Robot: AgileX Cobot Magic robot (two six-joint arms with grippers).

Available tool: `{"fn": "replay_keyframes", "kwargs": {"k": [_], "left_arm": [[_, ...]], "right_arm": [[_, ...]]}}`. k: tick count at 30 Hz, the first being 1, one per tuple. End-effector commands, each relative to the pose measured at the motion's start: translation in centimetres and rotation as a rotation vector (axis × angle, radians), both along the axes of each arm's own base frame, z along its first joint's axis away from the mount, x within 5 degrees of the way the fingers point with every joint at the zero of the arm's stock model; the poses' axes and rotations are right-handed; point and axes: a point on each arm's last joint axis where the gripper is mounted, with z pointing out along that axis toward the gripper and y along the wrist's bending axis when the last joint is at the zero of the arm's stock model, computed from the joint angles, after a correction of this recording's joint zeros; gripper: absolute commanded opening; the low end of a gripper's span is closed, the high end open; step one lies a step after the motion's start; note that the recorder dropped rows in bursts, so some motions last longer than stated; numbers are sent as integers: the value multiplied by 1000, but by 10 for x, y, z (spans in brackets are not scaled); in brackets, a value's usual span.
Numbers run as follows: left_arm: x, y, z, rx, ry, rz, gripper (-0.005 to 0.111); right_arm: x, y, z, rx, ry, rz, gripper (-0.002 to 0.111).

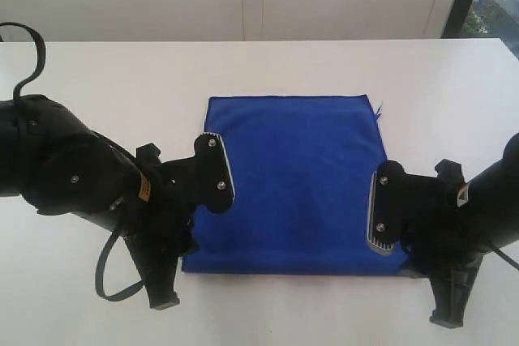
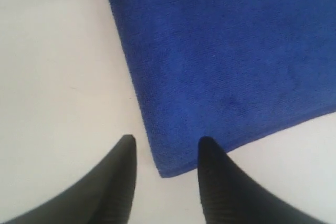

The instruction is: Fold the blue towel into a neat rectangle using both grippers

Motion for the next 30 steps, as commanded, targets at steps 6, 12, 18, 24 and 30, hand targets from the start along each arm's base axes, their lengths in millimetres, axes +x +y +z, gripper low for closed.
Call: {"fn": "replay_keyframes", "kwargs": {"k": [6, 12, 18, 24, 30], "left_arm": [[0, -3, 1, -15, -21, -31, 39], [2, -7, -10, 4, -2, -37, 39], [4, -9, -21, 15, 18, -31, 53], [5, -11, -26, 19, 21, -32, 54], [6, -11, -36, 46, 40, -42, 54]], "right_arm": [[3, 0, -6, -14, -8, 33, 47], [4, 0, -10, -23, -5, 49, 47], [6, 1, -9, -20, -28, 47, 47], [6, 1, -9, -20, -28, 47, 47], [6, 1, -9, -21, -26, 47, 47]]}}
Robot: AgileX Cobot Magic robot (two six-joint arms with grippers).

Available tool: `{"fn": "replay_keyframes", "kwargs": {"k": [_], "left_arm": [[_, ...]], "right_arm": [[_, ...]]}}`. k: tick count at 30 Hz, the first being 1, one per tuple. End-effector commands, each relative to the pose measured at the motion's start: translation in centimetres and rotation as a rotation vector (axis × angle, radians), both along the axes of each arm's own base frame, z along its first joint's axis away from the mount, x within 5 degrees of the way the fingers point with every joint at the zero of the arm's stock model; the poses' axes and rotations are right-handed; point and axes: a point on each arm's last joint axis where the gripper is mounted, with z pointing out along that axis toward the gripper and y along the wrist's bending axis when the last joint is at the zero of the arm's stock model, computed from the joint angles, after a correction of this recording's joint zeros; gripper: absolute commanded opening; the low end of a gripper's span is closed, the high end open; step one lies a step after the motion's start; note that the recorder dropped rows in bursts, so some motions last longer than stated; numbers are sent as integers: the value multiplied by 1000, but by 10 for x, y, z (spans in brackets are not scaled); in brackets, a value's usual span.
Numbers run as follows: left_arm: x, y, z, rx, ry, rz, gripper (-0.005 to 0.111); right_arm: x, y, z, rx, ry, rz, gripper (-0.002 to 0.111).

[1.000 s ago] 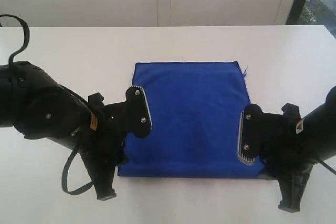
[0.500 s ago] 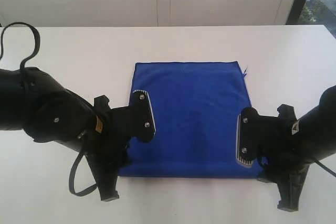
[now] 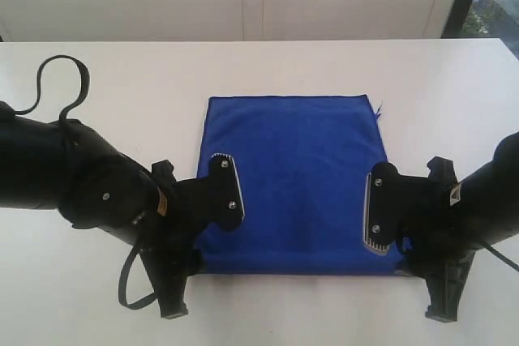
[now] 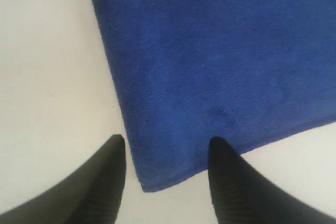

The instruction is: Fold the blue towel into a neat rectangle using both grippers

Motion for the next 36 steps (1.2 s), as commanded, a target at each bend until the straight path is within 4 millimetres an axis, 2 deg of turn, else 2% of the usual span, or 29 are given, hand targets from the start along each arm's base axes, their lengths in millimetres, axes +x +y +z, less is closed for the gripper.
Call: {"fn": "replay_keyframes", "kwargs": {"k": [1, 13, 20, 21, 24, 28, 32, 36], "left_arm": [[-2, -2, -6, 17, 22, -12, 54], [-2, -2, -7, 25, 26, -17, 54], [-2, -2, -7, 28, 26, -21, 54], [-3, -1, -7, 40, 27, -39, 49], [-3, -1, -7, 45, 31, -41, 24], [-5, 1, -8, 59, 44, -42, 0], [-8, 5, -8, 101, 86, -43, 0], [-16, 11, -6, 152, 158, -31, 0]], "right_arm": [[-1, 0, -2, -8, 8, 14, 47], [-7, -4, -12, -36, -43, 39, 46], [-7, -5, -27, -45, -15, 37, 46], [-7, -5, -28, -46, -11, 36, 42], [-8, -5, -30, -50, 10, 38, 25], [-11, -5, -31, -54, 36, 40, 13], [-12, -6, -26, -51, 29, 40, 3], [-17, -6, -14, -43, 7, 43, 0]]}}
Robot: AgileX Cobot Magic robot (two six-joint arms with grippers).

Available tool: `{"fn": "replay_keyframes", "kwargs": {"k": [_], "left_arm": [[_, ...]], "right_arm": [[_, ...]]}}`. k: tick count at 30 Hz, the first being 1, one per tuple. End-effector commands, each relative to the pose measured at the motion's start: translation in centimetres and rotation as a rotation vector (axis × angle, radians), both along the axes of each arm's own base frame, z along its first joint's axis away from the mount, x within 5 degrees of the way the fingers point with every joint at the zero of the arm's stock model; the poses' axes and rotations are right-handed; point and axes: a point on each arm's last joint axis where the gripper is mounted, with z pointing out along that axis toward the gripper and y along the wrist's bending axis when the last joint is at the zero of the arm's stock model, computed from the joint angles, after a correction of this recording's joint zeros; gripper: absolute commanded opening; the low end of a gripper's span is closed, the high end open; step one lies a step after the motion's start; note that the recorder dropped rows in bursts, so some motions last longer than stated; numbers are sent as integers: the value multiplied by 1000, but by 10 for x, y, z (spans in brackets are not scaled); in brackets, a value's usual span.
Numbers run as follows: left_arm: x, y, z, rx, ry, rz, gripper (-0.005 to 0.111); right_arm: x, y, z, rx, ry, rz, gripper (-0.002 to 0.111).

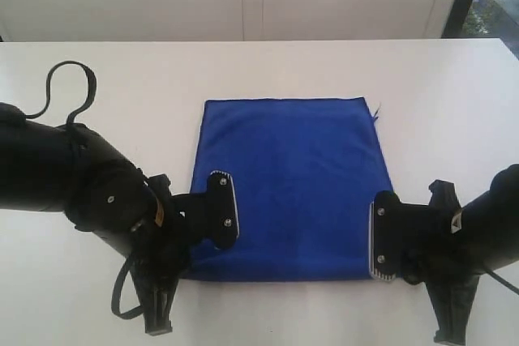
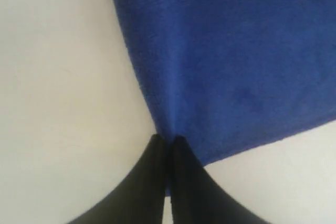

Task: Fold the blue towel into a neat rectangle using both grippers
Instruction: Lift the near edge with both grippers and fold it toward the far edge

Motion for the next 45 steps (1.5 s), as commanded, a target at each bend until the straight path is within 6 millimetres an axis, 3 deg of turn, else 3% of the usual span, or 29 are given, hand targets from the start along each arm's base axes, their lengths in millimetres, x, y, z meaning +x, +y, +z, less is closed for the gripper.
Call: {"fn": "replay_keyframes", "kwargs": {"k": [1, 13, 22, 30, 38, 45], "left_arm": [[-12, 6, 5, 59, 98, 16, 0], [-37, 22, 43, 69, 201, 36, 0], [-48, 33, 72, 14, 171, 39, 0], [-47, 33, 92, -80, 87, 52, 0], [-17, 27, 128, -142, -152, 146, 0], [6, 26, 135, -204, -262, 178, 0]], "right_arm": [[-8, 0, 14, 1, -18, 26, 0], [-46, 19, 42, 62, 98, 87, 0], [-54, 20, 61, 144, 33, -16, 0], [-41, 18, 92, 152, -130, -73, 0], [-21, 15, 114, 129, -309, -113, 0], [0, 17, 118, 78, -391, -117, 0]]}}
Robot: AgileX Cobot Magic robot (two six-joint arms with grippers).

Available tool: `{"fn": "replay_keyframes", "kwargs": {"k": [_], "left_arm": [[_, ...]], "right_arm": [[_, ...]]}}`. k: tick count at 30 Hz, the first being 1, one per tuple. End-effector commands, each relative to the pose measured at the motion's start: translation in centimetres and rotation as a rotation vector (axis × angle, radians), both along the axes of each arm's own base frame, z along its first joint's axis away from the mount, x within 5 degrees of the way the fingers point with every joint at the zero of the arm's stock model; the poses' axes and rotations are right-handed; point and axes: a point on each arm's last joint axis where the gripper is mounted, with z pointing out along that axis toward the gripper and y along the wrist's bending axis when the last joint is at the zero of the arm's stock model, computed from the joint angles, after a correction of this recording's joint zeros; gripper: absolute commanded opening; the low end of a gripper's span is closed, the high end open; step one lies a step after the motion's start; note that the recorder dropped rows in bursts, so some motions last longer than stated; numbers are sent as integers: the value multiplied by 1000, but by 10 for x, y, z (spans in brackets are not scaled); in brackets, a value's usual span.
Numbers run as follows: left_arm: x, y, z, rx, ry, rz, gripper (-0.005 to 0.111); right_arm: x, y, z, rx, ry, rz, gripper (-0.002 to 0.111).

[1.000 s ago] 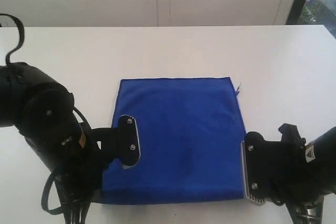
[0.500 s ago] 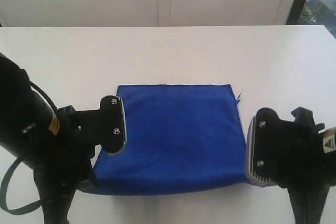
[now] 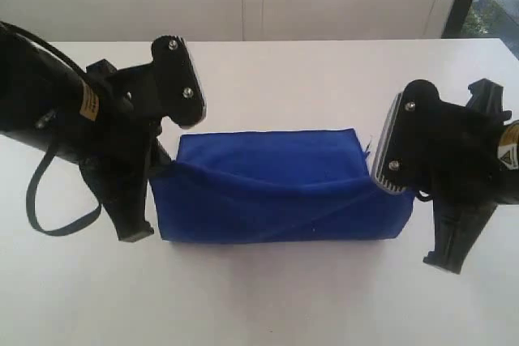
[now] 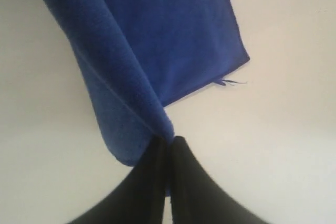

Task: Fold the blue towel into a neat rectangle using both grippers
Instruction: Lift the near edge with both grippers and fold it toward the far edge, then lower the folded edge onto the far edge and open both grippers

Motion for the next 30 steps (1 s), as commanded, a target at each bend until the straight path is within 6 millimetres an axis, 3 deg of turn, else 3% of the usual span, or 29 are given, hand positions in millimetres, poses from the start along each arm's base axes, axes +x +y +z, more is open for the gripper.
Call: {"fn": "replay_keyframes", "kwargs": {"k": [1, 16, 21, 30], "left_arm": [[14, 0, 1, -35, -54, 29, 0], [58, 8, -9, -111, -179, 99, 0], [86, 5, -17, -113, -222, 112, 0], [116, -6, -27, -109, -247, 109, 0]], "right_arm": [[16, 3, 1, -40, -46, -5, 0], [78, 14, -5, -130, -105, -33, 0], [113, 11, -9, -117, -122, -62, 0], [150, 5, -23, -115, -118, -89, 0]]}}
